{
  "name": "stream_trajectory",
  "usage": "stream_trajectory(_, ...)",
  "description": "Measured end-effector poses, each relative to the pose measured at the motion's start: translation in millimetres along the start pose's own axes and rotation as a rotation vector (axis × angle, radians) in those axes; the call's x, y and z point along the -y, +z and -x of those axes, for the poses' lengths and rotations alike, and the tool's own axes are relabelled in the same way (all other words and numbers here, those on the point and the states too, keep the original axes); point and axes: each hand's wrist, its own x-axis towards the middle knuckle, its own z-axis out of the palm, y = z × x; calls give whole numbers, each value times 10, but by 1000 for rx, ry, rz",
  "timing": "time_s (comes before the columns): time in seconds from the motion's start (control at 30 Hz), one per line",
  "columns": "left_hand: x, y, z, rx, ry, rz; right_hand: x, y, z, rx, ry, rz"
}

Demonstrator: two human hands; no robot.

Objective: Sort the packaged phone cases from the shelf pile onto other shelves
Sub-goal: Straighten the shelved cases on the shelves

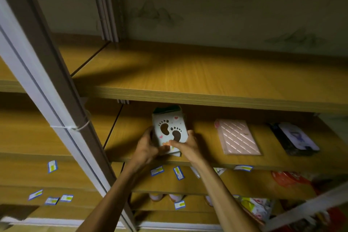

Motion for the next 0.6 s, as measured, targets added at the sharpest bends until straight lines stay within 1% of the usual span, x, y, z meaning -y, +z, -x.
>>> stream_trajectory(0.13, -8, 9, -6, 5, -22, 110, -57, -22, 39, -23, -36, -60)
stream_trajectory(0.2, -21, 12, 7, 33, -13, 141, -67, -32, 88, -16, -60, -97)
stream_trajectory(0.33, -35, 15, 61, 59, 29, 178, -62, 4, 165, 9, -88, -86)
stream_trajectory(0.4, -55, 39, 77, 63, 66, 173, -40, 11, 201, 7, -99, -82)
stream_trajectory(0.47, -89, 68, 70, 50, 140, 120, -9, 8, 236, 4, -125, -69)
stream_trajectory(0.6, -130, 152, 52, -22, 254, 59, -7, 3, 251, 5, -113, 66)
